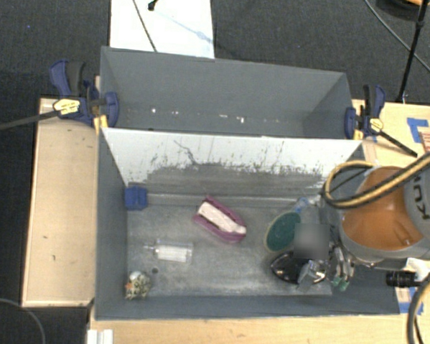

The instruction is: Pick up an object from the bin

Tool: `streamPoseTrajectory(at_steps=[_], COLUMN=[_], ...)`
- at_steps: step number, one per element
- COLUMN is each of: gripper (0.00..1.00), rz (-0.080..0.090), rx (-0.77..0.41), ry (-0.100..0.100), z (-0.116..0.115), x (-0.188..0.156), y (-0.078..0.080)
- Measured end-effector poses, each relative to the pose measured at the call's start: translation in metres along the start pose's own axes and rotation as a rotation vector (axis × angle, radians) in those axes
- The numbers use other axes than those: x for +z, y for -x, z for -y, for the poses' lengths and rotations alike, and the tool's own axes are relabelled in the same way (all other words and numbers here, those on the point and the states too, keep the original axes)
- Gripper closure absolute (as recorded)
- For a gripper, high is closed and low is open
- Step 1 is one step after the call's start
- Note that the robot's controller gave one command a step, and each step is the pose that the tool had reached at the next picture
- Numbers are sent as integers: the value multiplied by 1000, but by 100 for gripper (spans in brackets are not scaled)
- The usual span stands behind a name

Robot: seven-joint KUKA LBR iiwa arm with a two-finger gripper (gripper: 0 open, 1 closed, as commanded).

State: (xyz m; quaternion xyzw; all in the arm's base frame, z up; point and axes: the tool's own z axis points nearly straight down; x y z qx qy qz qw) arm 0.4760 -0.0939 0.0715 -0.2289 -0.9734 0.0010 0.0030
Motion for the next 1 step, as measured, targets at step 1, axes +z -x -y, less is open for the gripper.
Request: streamPoseTrajectory(at_steps=[1], gripper=[100], rz=[14], rx=[-11], ry=[6], z=[0], x=[-110], y=[2])
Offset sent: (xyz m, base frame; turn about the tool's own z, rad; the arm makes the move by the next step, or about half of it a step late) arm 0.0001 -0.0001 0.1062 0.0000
